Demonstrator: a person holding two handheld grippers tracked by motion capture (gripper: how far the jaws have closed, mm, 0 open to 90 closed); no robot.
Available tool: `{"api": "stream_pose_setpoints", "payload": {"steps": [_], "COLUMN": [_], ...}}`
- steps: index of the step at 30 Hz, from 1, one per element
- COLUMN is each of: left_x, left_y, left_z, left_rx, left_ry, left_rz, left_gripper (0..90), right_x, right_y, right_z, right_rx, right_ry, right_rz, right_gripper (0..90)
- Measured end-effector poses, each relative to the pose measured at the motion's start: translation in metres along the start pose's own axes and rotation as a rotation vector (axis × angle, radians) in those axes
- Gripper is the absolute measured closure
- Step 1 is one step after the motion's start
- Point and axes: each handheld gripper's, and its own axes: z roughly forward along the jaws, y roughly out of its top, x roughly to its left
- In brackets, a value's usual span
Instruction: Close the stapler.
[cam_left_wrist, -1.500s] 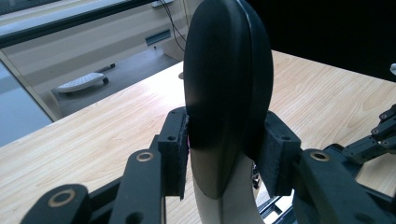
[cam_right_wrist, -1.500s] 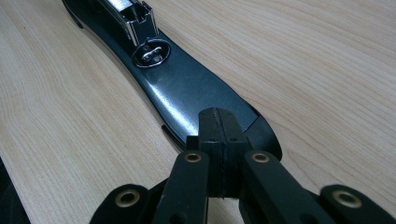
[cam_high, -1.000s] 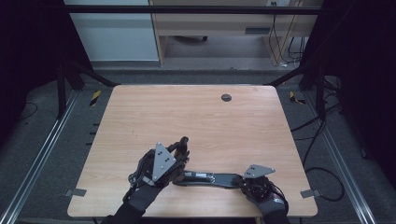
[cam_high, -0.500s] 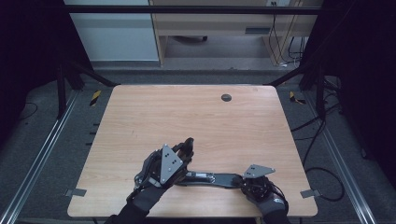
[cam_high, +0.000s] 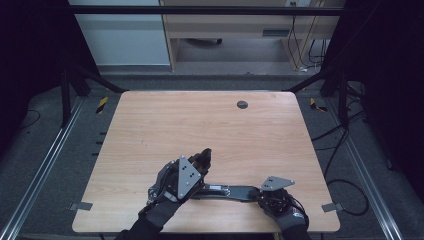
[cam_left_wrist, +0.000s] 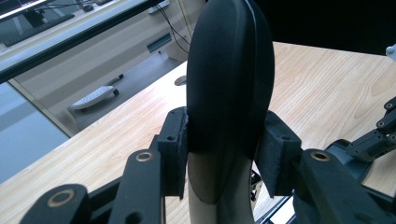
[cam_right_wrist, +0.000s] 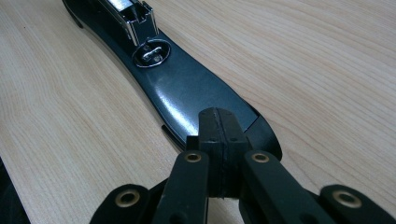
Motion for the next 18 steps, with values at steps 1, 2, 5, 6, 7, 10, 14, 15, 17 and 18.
{"api": "stream_pose_setpoints", "payload": {"steps": [1, 2, 5, 6, 7, 10, 14, 15, 17, 18], "left_x": [-0.001, -0.001, -0.002, -0.003, -0.004, -0.006, -0.009, -0.01, -0.011, -0.012], "left_y": [0.0, 0.0, 0.001, 0.001, 0.001, 0.001, 0.002, 0.002, 0.003, 0.003], "left_z": [0.0, 0.001, 0.002, 0.002, 0.002, 0.003, 0.006, 0.006, 0.007, 0.007], "left_rx": [0.001, -0.001, 0.0, -0.001, -0.001, 0.002, 0.002, 0.004, 0.003, 0.003], "left_ry": [0.001, 0.0, -0.001, 0.0, 0.001, 0.003, 0.006, 0.006, 0.005, 0.006], "left_rz": [0.004, 0.005, 0.012, 0.011, 0.013, 0.023, 0.033, 0.037, 0.041, 0.041], "left_gripper": [57.5, 57.5, 57.4, 57.4, 57.4, 57.4, 57.3, 57.2, 57.2, 57.2], "right_x": [0.0, 0.0, 0.0, 0.0, 0.0, 0.0, 0.0, 0.0, 0.0, 0.0], "right_y": [0.0, 0.0, 0.0, 0.0, 0.0, 0.0, 0.0, 0.0, 0.0, 0.0], "right_z": [0.0, 0.0, 0.0, 0.0, 0.0, 0.0, 0.0, 0.0, 0.0, 0.0], "right_rx": [0.0, 0.0, 0.0, 0.0, 0.0, 0.0, 0.0, 0.0, 0.002, 0.002], "right_ry": [-0.001, 0.0, 0.0, 0.0, 0.0, 0.0, 0.0, 0.0, -0.001, -0.001], "right_rz": [-0.001, 0.0, 0.001, 0.001, 0.0, 0.001, 0.001, 0.002, 0.002, 0.003], "right_gripper": [90.0, 90.0, 90.0, 90.0, 90.0, 90.0, 90.0, 90.0, 90.0, 90.0]}}
